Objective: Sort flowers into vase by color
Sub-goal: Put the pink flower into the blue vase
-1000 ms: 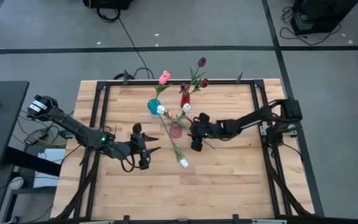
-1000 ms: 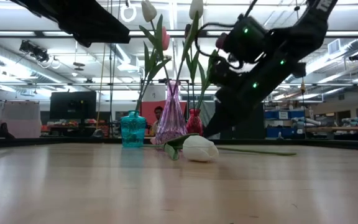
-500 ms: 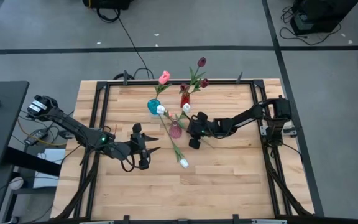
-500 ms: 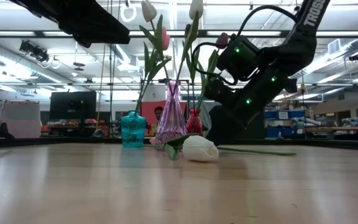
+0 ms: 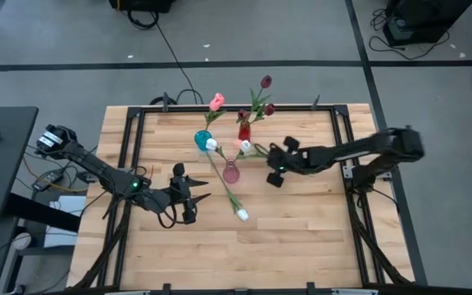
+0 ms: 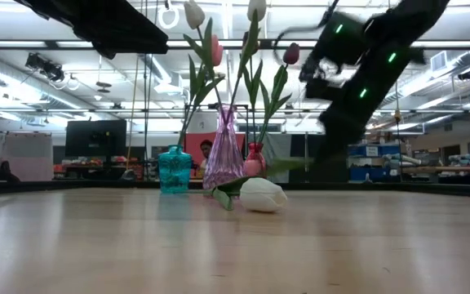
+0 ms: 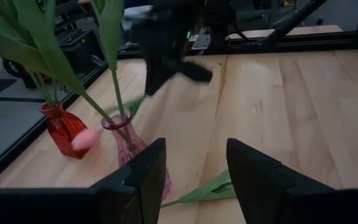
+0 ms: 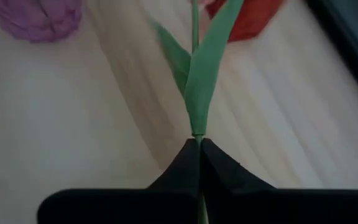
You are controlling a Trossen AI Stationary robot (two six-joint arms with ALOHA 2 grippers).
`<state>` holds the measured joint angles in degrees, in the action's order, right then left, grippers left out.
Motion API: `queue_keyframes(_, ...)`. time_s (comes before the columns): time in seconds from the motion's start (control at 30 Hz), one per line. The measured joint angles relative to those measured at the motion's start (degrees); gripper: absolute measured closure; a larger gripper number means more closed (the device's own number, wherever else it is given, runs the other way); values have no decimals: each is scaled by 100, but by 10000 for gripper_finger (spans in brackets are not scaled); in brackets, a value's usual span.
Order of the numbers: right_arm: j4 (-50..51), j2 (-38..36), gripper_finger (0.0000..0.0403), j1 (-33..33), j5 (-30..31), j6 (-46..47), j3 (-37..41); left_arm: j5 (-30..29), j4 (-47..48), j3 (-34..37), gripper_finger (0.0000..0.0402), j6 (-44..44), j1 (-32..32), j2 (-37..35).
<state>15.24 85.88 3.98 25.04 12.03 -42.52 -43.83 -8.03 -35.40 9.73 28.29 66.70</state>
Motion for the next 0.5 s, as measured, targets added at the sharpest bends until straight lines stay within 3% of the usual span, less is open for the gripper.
queue_keyframes(0.1,593,-832,388,-231,-91,275,2,57,-60,0,227,1,-5,0)
queue_keyframes(0.37,2220,-2744,389,-786,-2053,876,-7,1569,-958,-2,227,99,-4,460)
queue_keyframes(0.5,2409,-3310,389,-1027,-2528,921,-7,1754,-1490,-2,227,81,-12,923)
